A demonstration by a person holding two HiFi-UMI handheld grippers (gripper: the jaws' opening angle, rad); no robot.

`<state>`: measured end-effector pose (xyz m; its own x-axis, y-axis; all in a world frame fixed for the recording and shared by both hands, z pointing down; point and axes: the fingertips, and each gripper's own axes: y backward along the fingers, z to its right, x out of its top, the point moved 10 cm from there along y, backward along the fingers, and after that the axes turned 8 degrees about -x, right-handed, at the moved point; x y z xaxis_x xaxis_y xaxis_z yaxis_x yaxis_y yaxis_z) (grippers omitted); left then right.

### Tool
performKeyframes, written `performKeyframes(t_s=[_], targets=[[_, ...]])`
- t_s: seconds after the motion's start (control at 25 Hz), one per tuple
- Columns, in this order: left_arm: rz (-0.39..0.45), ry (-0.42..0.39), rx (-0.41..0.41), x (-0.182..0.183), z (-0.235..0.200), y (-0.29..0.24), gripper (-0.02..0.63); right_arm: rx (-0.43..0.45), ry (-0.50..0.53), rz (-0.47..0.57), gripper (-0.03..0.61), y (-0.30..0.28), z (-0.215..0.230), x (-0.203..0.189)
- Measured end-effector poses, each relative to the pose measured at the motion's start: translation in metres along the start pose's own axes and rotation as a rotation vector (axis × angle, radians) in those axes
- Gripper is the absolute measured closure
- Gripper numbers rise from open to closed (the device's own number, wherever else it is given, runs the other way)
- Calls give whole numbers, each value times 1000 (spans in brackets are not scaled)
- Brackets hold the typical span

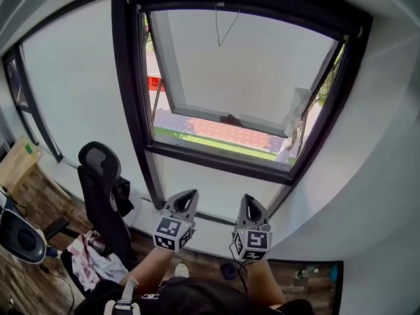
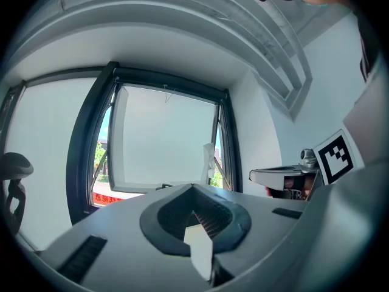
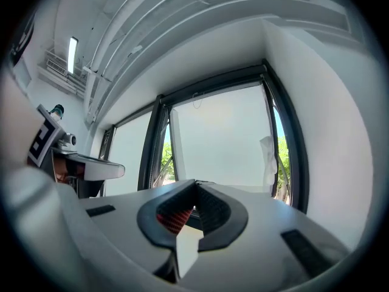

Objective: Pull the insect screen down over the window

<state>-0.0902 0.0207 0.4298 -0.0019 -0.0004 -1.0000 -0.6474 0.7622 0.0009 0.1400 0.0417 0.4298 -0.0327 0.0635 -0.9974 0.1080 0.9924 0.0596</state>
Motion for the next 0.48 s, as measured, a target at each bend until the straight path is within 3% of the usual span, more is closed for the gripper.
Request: performKeyframes(t_s=[0.48], targets=[[7,6,-23,6,-121,-48,614,-30,27,3,572,-119,-47,4]])
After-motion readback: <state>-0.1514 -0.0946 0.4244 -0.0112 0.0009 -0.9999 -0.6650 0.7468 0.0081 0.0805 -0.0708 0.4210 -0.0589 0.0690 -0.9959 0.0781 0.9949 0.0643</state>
